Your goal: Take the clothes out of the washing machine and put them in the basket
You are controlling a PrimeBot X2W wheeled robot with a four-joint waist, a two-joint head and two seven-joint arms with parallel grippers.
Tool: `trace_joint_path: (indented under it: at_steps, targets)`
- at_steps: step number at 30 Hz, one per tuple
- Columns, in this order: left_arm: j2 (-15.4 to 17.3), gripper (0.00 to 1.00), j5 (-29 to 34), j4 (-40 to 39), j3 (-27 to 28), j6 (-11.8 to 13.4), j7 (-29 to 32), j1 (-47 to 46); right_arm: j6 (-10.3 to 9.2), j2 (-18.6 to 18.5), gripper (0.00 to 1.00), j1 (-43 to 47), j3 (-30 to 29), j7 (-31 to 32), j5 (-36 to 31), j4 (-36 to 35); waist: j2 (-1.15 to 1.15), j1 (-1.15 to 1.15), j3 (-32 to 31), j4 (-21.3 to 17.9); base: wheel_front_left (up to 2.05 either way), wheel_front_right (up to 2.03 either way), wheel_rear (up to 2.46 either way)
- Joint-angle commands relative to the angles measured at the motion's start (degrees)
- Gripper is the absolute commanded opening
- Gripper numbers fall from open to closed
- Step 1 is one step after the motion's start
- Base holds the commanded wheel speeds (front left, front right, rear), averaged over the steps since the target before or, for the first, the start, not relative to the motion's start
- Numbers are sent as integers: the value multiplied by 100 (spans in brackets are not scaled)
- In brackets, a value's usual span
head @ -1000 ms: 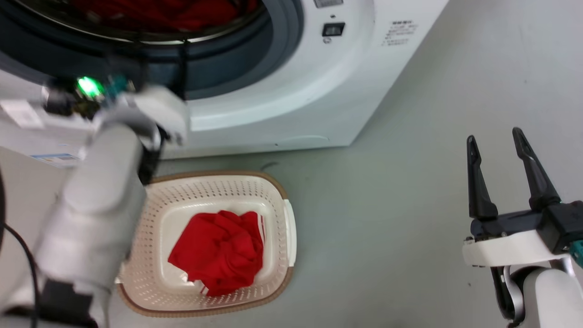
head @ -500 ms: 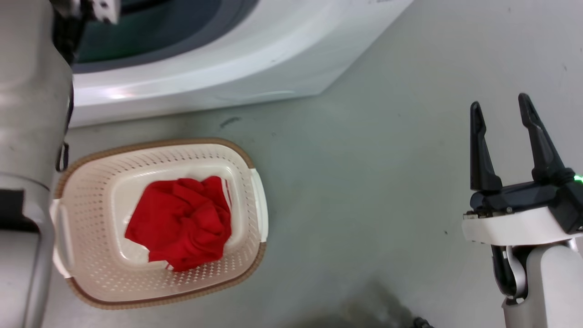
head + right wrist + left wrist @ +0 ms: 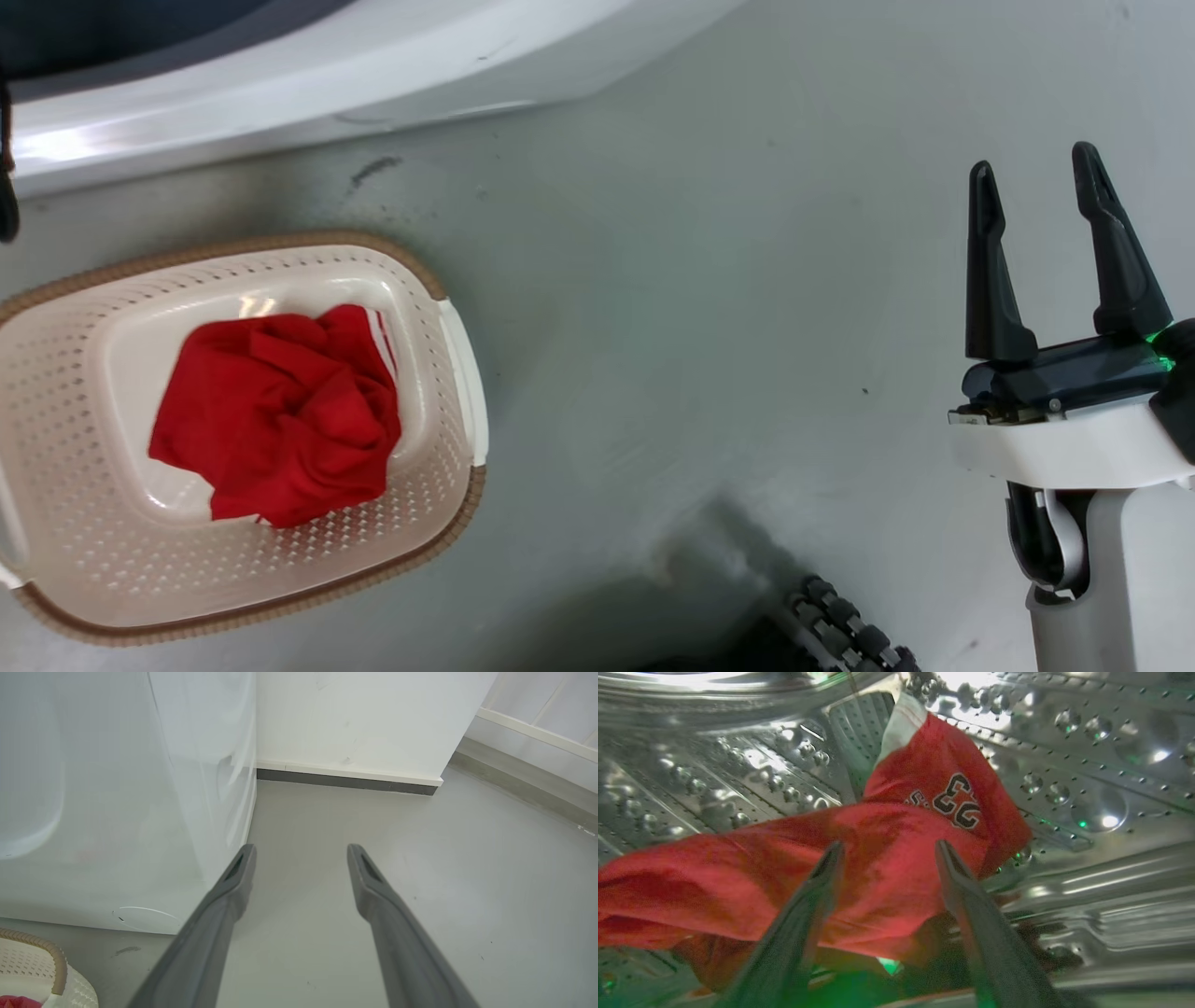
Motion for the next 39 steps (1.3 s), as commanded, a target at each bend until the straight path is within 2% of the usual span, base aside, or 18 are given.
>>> trace_joint_path:
  at_steps: [1, 7, 19, 20, 27, 33, 39]
  targets:
    - [21, 100, 13, 57, -35, -21, 150, -119, -4, 12, 100, -79, 14, -12, 51, -47, 0, -1, 156, -101, 0, 0, 0]
    - [39, 100, 66, 191, -169, 51, 605, -415, -5, 11, 100, -54, 20, -12, 149, -93, 0, -1, 319, -160, 0, 0, 0]
    - [48, 98, 25, 324, -281, 83, 729, -219, -4, 11, 100, -112, -24, -12, 158, -116, 0, -1, 391, -110, 0, 0, 0]
    - [1, 0, 26, 323, -302, 100, 704, -178, -4, 11, 100, -104, -36, -12, 144, -112, 0, -1, 385, -98, 0, 0, 0]
    - [-229, 0, -25, 209, -345, 347, 380, 120, -4, 11, 100, -29, -89, -12, 81, -59, 0, -1, 266, -26, 0, 0, 0]
    - [-76, 0, -56, -2, -344, 331, -14, 113, -4, 11, 100, 3, -92, -12, 26, -11, 0, -1, 46, 13, 0, 0, 0]
    - [-75, 0, -164, -126, -327, 257, -552, 363, -4, 11, 100, 78, -116, -12, -96, 39, 0, -1, -283, 151, 0, 0, 0]
